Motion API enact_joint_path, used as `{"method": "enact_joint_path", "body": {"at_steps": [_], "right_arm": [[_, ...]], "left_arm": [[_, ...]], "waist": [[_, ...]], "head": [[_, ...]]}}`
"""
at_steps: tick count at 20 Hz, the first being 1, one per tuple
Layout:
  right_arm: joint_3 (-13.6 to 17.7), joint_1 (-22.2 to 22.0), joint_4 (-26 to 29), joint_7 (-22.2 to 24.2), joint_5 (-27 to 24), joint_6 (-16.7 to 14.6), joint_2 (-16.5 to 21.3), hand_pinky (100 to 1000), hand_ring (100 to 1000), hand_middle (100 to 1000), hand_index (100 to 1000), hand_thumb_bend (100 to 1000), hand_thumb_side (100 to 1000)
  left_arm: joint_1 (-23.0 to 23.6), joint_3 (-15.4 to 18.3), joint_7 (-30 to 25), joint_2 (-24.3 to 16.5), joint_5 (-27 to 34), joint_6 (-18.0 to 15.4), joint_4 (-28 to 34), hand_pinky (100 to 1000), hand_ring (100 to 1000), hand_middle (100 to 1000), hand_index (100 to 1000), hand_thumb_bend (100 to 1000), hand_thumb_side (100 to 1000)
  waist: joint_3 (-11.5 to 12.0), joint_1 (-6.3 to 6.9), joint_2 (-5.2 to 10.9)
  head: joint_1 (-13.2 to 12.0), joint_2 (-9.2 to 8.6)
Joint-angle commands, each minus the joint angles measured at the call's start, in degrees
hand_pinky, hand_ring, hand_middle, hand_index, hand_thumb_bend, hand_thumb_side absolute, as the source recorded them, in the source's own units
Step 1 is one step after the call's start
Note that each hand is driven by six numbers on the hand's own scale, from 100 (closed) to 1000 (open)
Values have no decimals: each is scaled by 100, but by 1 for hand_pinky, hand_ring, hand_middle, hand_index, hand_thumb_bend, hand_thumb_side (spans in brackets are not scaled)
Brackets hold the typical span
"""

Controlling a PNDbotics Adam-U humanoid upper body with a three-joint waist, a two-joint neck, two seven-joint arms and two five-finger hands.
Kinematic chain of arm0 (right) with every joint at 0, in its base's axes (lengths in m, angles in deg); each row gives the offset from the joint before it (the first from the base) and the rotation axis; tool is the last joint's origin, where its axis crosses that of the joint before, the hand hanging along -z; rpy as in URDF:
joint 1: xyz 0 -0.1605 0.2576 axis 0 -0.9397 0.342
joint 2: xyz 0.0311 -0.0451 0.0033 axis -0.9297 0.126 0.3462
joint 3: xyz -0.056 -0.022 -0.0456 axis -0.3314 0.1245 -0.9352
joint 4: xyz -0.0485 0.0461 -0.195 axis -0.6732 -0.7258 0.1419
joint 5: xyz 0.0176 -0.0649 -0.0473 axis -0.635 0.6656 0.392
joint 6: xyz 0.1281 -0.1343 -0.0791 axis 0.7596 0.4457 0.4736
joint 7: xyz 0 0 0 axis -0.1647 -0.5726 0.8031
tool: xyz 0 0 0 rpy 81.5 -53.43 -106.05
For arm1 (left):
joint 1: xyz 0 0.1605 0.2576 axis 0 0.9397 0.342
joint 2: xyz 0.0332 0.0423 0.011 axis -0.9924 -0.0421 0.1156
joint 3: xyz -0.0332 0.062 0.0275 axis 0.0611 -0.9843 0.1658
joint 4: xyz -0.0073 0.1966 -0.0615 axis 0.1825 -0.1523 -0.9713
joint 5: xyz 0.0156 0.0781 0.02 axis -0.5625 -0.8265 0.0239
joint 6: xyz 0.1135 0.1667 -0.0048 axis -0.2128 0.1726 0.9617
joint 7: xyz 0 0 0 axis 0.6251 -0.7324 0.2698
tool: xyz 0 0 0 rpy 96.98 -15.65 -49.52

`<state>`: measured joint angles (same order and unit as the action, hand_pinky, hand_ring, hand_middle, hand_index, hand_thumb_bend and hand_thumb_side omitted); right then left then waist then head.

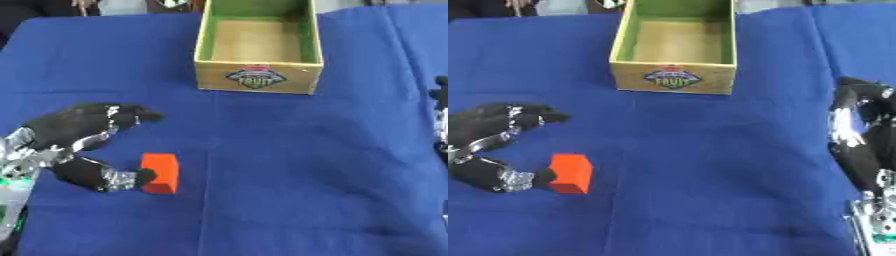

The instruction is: Pick up objects on the table and place them in the box.

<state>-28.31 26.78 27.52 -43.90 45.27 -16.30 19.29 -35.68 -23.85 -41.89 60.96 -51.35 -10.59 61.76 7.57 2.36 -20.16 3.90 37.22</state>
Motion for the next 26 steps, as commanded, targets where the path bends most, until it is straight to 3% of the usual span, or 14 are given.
{"method": "enact_joint_path", "body": {"at_steps": [1,13,21,26], "right_arm": [[33,16,128,-14,51,16,50,707,750,487,591,100,346],[13,-5,128,16,83,35,24,708,748,483,588,100,348],[-7,-6,128,59,104,57,-12,708,747,480,585,100,349],[-18,-2,128,74,121,60,-30,709,747,478,584,100,347]], "left_arm": [[-12,-34,-702,22,-197,-840,18,691,824,827,1000,539,1000],[84,-144,-629,205,-949,-1078,-179,672,823,784,986,555,1000],[57,-88,-382,263,-1364,-1039,-662,643,801,683,932,566,1000],[27,-93,-286,300,-1445,-1057,-919,600,779,619,865,522,1000]], "waist": [[20,1,130],[2,-3,127],[-16,-16,104],[-36,-28,81]], "head": [[19,-47],[27,-30],[40,-67],[24,-82]]}}
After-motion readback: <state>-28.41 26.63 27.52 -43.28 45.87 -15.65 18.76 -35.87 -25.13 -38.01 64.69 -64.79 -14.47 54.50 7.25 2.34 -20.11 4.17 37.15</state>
